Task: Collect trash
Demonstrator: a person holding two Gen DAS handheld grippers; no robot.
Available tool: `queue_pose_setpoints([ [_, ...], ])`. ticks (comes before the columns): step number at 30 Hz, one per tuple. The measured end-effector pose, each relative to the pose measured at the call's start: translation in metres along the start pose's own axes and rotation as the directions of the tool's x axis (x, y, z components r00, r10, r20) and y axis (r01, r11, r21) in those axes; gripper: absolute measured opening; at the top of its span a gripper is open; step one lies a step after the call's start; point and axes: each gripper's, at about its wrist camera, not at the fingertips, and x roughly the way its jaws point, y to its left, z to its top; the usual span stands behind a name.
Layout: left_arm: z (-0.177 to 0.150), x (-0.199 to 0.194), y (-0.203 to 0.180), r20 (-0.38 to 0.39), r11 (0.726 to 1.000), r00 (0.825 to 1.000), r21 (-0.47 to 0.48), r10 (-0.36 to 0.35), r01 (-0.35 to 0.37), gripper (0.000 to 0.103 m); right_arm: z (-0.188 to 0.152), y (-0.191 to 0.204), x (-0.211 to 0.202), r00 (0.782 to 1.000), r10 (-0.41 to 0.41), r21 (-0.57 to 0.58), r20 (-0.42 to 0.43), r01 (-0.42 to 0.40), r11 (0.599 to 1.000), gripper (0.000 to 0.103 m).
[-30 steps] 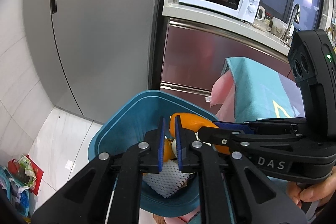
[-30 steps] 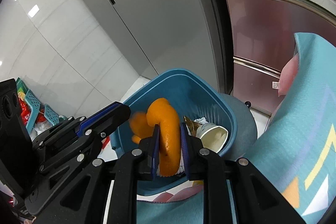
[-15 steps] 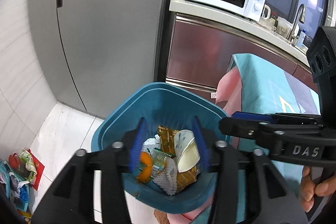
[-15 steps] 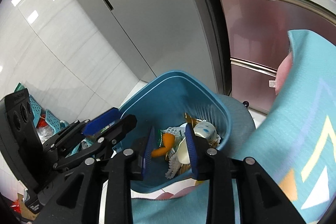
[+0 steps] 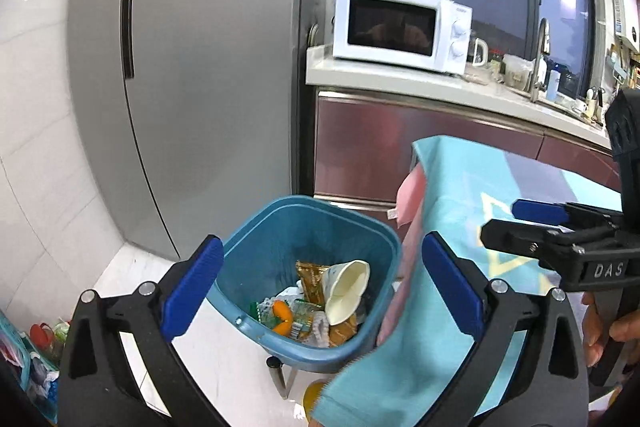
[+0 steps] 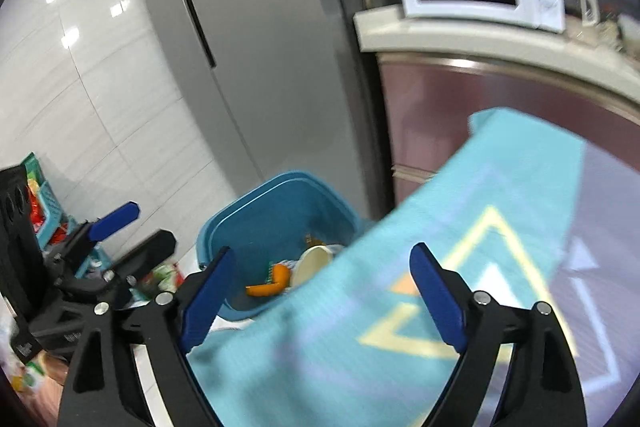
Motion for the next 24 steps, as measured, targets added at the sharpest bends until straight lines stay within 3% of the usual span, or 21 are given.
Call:
queue_pose_setpoints([
  [6, -0.006, -0.037, -0.032, 0.086, 1.0, 0.996, 0.005, -0.002, 0.002, 0.098, -0.027, -0.003, -0.051, 0.982, -0.125, -0.027, 0.141, 0.13, 0.991, 0.096],
  [10, -0.014, -0.056, -0.053, 0.127, 1.0, 0.992, 0.002, 0.011, -0.011, 0.098, -0.045, -0.007, -0.08, 0.959, -0.195, -0.022, 0.204, 0.204, 0.979, 0.096],
  [15, -0.025, -0.077, -0.069, 0.149, 1.0, 0.989, -0.028, 0.014, -0.01, 0.098, -0.067, -0.013, -0.114, 0.915, -0.29, 0.008, 0.279, 0.3, 0.954, 0.096],
  [24, -0.038, -0.1, -0.103, 0.167, 0.999, 0.985, 0.008, -0.035, 0.035, 0.098, -0.094, -0.023, -0.15, 0.862, -0.384, 0.06, 0.331, 0.387, 0.92, 0.096],
])
